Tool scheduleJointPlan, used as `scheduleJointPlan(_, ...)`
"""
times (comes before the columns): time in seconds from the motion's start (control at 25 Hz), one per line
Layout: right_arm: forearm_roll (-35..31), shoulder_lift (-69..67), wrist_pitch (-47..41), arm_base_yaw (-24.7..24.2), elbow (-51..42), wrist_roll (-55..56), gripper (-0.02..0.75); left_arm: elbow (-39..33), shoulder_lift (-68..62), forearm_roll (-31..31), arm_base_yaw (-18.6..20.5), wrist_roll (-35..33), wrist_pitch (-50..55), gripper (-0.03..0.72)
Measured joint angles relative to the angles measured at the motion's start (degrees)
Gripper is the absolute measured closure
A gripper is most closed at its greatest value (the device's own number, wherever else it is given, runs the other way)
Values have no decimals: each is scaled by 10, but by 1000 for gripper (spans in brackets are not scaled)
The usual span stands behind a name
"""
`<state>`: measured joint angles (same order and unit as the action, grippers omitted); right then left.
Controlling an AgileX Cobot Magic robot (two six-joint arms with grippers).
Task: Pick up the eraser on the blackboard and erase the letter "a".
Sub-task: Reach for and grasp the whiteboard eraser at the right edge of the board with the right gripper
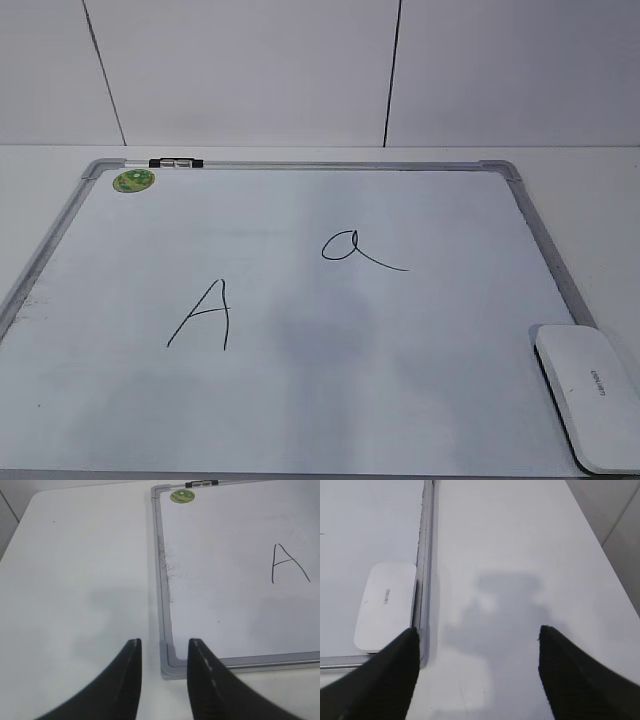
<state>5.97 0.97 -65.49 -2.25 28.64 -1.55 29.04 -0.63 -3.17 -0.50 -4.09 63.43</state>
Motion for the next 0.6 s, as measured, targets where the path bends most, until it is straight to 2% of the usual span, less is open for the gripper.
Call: scheduleJointPlan(0.6,0,0,0,0,0,0,146,0,0,0,0,0,0,454)
